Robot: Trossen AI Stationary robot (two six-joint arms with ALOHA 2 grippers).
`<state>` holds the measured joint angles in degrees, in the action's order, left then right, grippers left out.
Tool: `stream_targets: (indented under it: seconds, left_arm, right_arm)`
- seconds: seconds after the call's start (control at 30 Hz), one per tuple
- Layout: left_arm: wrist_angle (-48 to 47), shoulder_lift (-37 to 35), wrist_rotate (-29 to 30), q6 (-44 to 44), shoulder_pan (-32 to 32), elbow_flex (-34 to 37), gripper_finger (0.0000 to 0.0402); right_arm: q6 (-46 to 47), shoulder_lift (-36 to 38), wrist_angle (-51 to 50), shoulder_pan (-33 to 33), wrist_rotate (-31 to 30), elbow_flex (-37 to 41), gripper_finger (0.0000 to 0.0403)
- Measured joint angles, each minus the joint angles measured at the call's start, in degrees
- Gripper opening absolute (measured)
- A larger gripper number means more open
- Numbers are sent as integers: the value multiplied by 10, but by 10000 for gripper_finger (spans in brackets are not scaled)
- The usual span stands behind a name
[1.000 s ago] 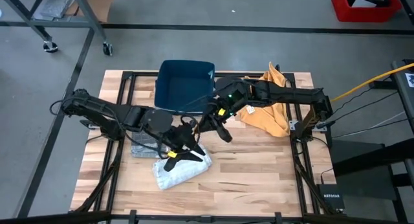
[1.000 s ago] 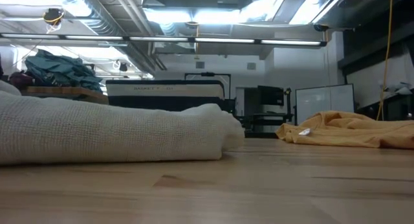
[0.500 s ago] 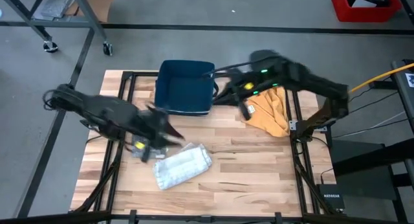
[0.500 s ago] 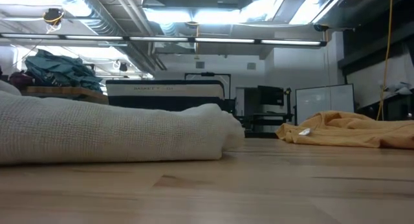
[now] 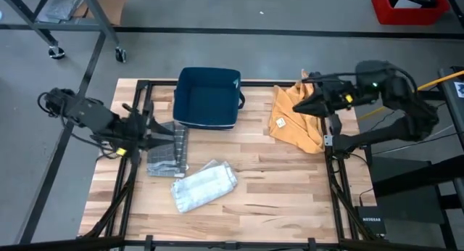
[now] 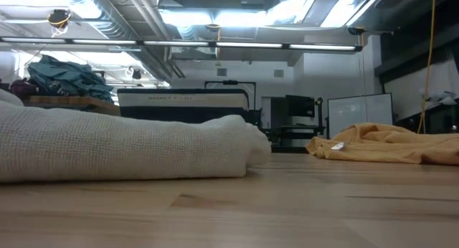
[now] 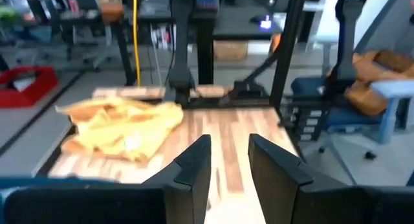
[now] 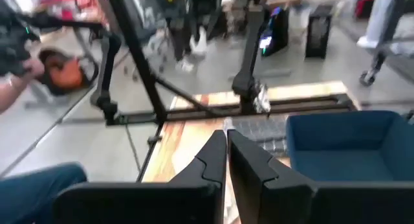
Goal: Fold towel
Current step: Move the gray patterned towel to the center
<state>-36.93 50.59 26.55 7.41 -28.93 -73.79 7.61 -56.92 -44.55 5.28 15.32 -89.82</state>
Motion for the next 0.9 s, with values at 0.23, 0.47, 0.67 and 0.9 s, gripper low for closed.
stream_targets:
  seconds: [0.23, 0.47, 0.67, 0.9]
  left_arm:
    - [87, -59, 13, 34, 0, 131, 98]
    - [264, -57, 21, 98, 12, 274, 98]
    - [331, -12, 22, 237, 24, 340, 98]
    - [319, 51, 23, 429, 31, 352, 98]
  right_arm:
    - [60, 190, 180, 0, -32, 291, 21]
    - [115, 261, 420, 0, -33, 522, 21]
    - [128, 225, 477, 0, -60, 603, 21]
    - [246, 114, 515, 0, -64, 610, 21]
